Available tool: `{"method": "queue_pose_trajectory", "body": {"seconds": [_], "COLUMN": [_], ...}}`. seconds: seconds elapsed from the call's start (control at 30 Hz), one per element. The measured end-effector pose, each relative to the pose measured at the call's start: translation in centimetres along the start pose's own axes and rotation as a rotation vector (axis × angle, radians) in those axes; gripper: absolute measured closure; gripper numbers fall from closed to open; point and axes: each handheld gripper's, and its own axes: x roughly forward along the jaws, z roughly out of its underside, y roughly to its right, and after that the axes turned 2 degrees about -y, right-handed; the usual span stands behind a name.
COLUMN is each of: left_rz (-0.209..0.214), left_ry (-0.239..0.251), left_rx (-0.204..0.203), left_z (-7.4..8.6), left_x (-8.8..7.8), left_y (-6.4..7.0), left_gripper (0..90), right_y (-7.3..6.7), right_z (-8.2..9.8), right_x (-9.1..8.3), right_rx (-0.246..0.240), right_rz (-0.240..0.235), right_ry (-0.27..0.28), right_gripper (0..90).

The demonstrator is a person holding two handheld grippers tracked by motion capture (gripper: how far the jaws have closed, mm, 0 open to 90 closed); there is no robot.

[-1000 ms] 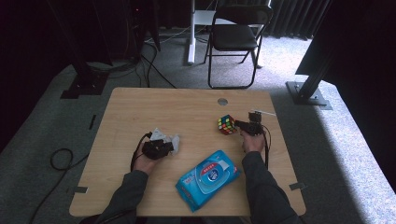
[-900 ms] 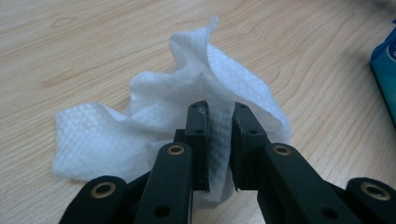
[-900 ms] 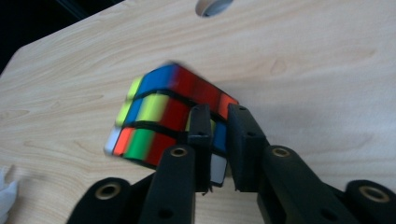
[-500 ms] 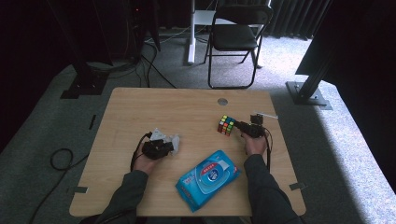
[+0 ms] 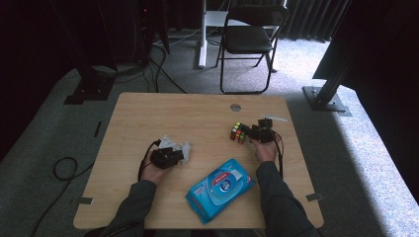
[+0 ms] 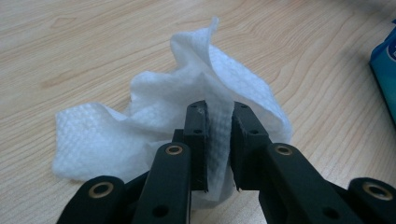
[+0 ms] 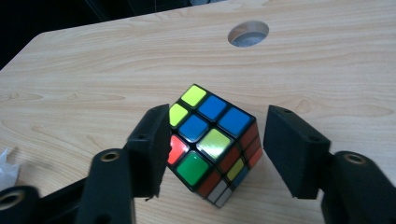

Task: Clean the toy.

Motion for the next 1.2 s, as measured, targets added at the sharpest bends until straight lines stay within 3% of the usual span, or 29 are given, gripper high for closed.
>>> {"method": "queue_pose_trajectory", "body": {"seconds": [0.2, 0.63, 0.97, 1.2], "left_rz": [0.001, 0.001, 0.002, -0.002], "left_ry": [-0.001, -0.002, 0.002, 0.004], "left_rx": [0.001, 0.001, -0.002, -0.003], "left_z": [0.0, 0.0, 0.0, 0.0], "left_x": [0.0, 0.1, 0.0, -0.1], "left_y": [0.0, 0.0, -0.1, -0.1], "left_gripper": [78.3, 78.0, 77.7, 77.5], "right_y": [-0.6, -1.3, -1.8, -1.4], "right_z": [-0.5, -1.2, -1.6, -1.6], "right_x": [0.3, 1.7, 2.8, 2.2], "right_rx": [-0.016, -0.032, -0.03, -0.027], "right_rz": [0.017, 0.057, 0.087, 0.08], "right_ry": [-0.006, -0.031, -0.055, -0.041], "right_gripper": [31.8, 27.1, 27.0, 30.4]}}
